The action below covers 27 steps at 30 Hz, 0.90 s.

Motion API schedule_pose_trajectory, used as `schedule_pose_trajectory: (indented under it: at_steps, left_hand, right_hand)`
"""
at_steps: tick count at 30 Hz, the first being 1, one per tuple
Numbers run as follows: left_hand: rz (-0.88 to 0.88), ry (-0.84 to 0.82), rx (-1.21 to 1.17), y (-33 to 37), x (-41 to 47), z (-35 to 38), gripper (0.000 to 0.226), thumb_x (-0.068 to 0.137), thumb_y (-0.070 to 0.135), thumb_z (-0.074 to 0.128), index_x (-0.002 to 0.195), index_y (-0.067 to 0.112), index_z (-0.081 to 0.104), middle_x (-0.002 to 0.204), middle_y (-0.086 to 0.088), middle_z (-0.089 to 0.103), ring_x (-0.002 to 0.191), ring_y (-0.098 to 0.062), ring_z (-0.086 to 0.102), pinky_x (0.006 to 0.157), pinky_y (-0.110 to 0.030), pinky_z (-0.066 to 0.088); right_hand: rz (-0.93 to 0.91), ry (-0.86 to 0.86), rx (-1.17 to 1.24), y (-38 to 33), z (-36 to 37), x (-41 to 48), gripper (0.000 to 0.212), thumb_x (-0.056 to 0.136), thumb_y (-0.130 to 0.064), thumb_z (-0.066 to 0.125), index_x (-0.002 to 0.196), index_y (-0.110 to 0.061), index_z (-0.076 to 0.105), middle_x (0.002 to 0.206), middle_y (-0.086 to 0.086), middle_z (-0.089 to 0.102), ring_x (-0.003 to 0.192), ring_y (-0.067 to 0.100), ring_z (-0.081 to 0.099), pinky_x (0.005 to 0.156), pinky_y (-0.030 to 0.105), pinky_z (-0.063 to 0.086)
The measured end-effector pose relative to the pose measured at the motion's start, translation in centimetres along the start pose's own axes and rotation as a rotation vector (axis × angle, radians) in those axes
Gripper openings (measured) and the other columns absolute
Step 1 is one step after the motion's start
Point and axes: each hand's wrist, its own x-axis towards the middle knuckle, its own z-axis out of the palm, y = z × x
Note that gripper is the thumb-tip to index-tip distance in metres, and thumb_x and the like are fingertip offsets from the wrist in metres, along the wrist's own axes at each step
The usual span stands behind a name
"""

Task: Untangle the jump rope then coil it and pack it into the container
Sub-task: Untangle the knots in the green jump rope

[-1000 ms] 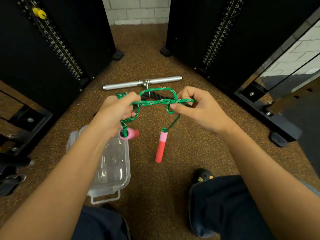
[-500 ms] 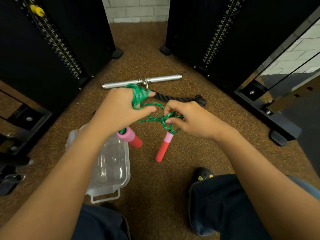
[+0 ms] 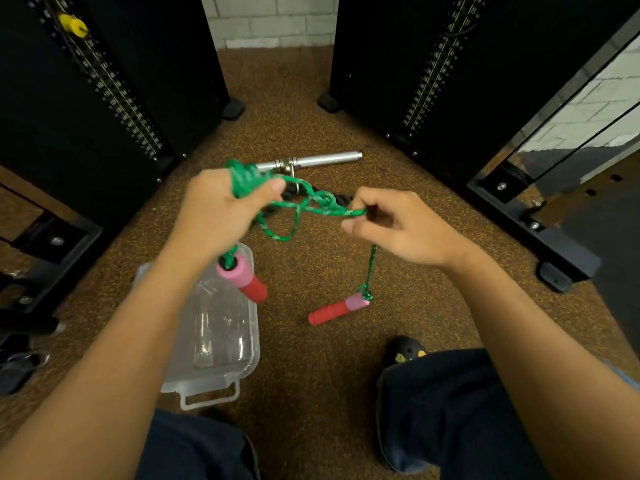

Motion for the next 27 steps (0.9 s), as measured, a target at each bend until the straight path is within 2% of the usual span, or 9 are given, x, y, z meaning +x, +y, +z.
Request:
schedule_pose_trajectory:
  at_steps: [4,10,12,15,17,20,23,25,27]
  left_hand:
    - [-0.187,0.096,-0.416,0.3,-0.1,0.7,0.022,0.088,0.031,0.059,0.071,0.020,0.068,0.036,0.011,0.033,0.037,-0.003,0.026,0.042,-0.019,0.023]
    - [-0.461,0.215,-0.792,0.3,-0.1,1.4,0.022,0.086,0.028,0.061,0.067,0.018,0.066,0.054,0.005,0.044,0.041,-0.002,0.031,0.042,-0.013,0.026]
    - [-0.425,0.202,-0.658,0.1,-0.1,1.5,0.023,0.087,0.029,0.060,0.067,0.019,0.066,0.062,0.006,0.054,0.040,-0.001,0.038,0.042,-0.012,0.029]
    - [-0.190,0.103,-0.008,-0.6,0.0,1.0,0.034,0.087,0.039,0.057,0.073,0.010,0.070,0.055,0.001,0.059,0.040,-0.002,0.051,0.043,-0.015,0.038]
    - [-0.123,0.066,0.252,-0.7,0.0,0.7,0.055,0.083,0.049,0.058,0.069,-0.004,0.061,0.053,-0.009,0.054,0.047,-0.015,0.051,0.046,-0.028,0.036]
    - [-0.091,0.029,0.318,-0.5,0.0,0.6,0.053,0.077,0.049,0.063,0.077,-0.003,0.065,0.065,-0.006,0.057,0.062,-0.019,0.050,0.056,-0.030,0.041]
    - [-0.024,0.052,0.235,-0.2,0.0,0.3,0.049,0.074,0.044,0.067,0.109,0.009,0.068,0.101,-0.001,0.070,0.086,-0.008,0.059,0.091,-0.033,0.048]
    - [0.041,0.080,0.202,0.2,-0.2,0.2,0.055,0.071,0.048,0.067,0.114,0.013,0.066,0.106,0.002,0.070,0.088,-0.007,0.062,0.089,-0.033,0.050]
    - [0.108,0.041,0.191,0.7,-0.6,0.4,0.047,0.075,0.041,0.069,0.117,0.020,0.064,0.087,0.006,0.070,0.064,-0.008,0.058,0.068,-0.029,0.050]
  right_hand:
    - [0.172,0.049,0.157,-0.2,0.3,0.3,0.054,0.084,-0.054,0.047,0.064,-0.006,0.062,0.073,0.010,0.070,0.062,0.011,0.066,0.070,0.022,0.049]
    - [0.258,-0.013,0.297,0.2,0.1,0.7,0.037,0.081,-0.039,0.065,0.061,-0.008,0.057,0.076,0.018,0.070,0.066,0.020,0.066,0.065,0.023,0.054]
    - [0.244,0.009,0.266,0.5,0.1,0.6,0.033,0.082,-0.029,0.067,0.060,-0.009,0.054,0.072,0.018,0.069,0.063,0.019,0.065,0.060,0.018,0.050]
    - [0.197,0.088,0.228,1.0,0.1,0.7,0.022,0.081,-0.018,0.070,0.069,-0.012,0.052,0.064,0.008,0.066,0.060,0.014,0.064,0.061,0.021,0.051]
    - [0.171,0.092,0.274,1.0,0.1,0.7,0.015,0.080,-0.012,0.070,0.083,-0.013,0.055,0.065,0.002,0.063,0.058,0.012,0.062,0.061,0.022,0.053]
    - [0.141,0.076,0.142,0.8,0.5,0.9,0.011,0.083,-0.015,0.067,0.093,-0.014,0.063,0.068,-0.004,0.062,0.057,0.004,0.060,0.061,0.015,0.048]
    - [0.099,0.106,-0.067,1.2,0.8,0.9,0.008,0.085,-0.023,0.065,0.091,-0.018,0.067,0.075,-0.007,0.063,0.064,0.000,0.056,0.069,0.017,0.044]
    - [0.087,0.122,-0.163,1.4,1.1,1.0,0.012,0.086,-0.026,0.063,0.095,-0.019,0.068,0.083,-0.006,0.063,0.068,-0.002,0.052,0.069,0.014,0.040]
    - [0.084,0.126,-0.220,1.4,1.4,1.1,0.018,0.088,-0.028,0.061,0.100,-0.018,0.068,0.087,-0.004,0.063,0.063,0.005,0.053,0.059,0.013,0.038]
